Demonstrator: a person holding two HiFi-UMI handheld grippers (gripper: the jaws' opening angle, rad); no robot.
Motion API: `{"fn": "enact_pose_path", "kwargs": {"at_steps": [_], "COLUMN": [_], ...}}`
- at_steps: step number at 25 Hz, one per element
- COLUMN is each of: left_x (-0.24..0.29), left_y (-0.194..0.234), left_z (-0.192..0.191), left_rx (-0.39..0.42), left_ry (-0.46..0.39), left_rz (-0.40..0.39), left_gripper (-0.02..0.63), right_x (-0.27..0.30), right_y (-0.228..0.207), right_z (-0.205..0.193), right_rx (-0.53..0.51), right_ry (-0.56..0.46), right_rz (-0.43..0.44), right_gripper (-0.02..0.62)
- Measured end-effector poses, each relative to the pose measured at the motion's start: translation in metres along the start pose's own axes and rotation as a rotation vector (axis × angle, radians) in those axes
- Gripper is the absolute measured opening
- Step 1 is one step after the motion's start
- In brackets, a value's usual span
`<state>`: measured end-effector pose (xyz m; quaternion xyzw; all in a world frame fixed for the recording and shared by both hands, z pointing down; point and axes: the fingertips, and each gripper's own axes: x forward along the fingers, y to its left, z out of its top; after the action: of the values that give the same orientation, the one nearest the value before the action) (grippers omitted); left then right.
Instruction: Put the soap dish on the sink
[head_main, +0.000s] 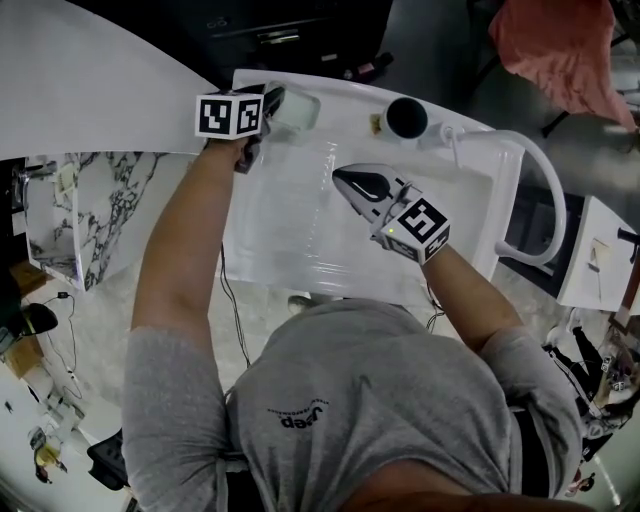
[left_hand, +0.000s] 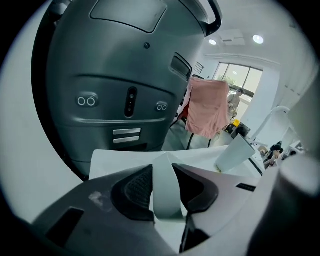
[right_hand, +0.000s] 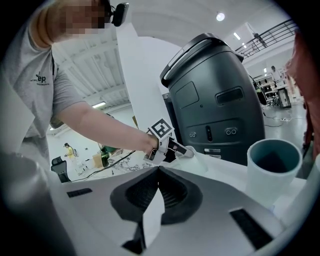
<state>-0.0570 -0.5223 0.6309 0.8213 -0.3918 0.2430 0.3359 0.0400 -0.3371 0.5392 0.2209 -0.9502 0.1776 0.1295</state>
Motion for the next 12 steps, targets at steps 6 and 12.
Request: {"fn": "enact_pose_path", "kwargs": {"at_steps": [6,12], "left_x": [0.007,0.013], "left_y": [0.023,0.03], "left_z": [-0.03,-0.032], "left_rx": [0.315,0.431], "left_ry": [0.15,0.149], "left_rz": [0.285,0.437], "left_gripper": [0.052,0.037], "right_x": [0.0,0.0], "right_y": [-0.003,-0.005], "right_z": [-0.003,-0.006], "right_rx": [0.008,0.019], "right_ry": [0.001,0.015], "right_rz": [0.009,0.016], "right_gripper": [0.052,0.052]}}
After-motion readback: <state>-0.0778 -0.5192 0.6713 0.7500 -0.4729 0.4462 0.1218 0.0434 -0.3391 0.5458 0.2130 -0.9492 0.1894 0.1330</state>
